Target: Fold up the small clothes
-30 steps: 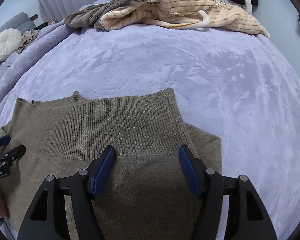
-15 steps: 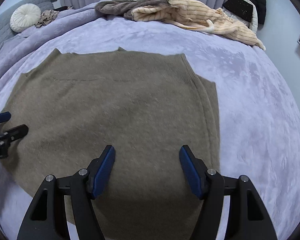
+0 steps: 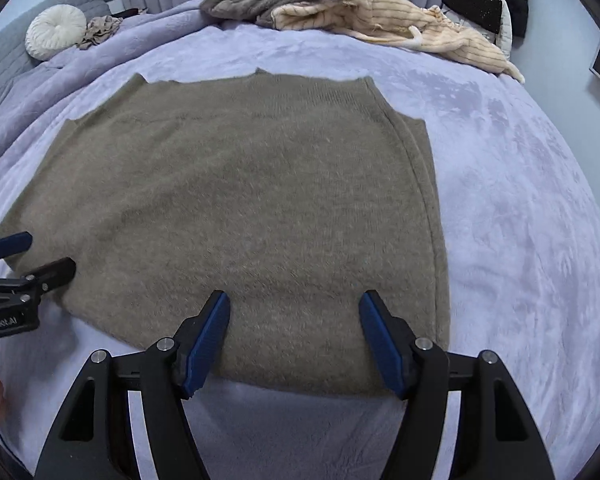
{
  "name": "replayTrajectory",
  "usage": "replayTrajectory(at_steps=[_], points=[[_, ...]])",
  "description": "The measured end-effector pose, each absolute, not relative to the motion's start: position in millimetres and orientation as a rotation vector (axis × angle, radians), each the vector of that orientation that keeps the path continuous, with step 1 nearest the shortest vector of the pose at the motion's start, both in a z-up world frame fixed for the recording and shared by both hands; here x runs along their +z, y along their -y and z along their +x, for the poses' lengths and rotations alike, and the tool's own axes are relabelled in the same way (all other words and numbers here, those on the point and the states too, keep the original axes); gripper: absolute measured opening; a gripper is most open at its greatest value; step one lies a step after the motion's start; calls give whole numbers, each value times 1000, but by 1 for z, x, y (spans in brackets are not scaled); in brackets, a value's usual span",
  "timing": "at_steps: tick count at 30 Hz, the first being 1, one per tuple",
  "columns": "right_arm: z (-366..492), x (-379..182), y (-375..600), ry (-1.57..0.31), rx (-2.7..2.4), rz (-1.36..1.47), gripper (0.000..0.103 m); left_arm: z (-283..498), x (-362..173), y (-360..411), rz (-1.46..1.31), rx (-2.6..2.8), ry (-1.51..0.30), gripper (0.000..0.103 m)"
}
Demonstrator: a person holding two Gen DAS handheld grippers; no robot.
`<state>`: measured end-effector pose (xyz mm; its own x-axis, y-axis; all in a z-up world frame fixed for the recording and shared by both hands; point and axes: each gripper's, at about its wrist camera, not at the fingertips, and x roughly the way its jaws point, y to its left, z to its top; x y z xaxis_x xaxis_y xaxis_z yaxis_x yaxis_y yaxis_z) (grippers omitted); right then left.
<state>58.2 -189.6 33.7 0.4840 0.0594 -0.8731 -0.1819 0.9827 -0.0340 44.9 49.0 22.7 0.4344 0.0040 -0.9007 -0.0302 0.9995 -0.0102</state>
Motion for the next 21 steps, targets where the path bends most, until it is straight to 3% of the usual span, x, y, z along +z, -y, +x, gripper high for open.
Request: replayTrajectory(at_steps=[15, 21], points=[[22, 73, 217, -1004, 120, -36, 74, 13, 45, -93, -144, 38, -1089, 96], [26, 82, 203, -993, 148, -47, 74, 24, 35, -148, -334, 52, -1086, 96]])
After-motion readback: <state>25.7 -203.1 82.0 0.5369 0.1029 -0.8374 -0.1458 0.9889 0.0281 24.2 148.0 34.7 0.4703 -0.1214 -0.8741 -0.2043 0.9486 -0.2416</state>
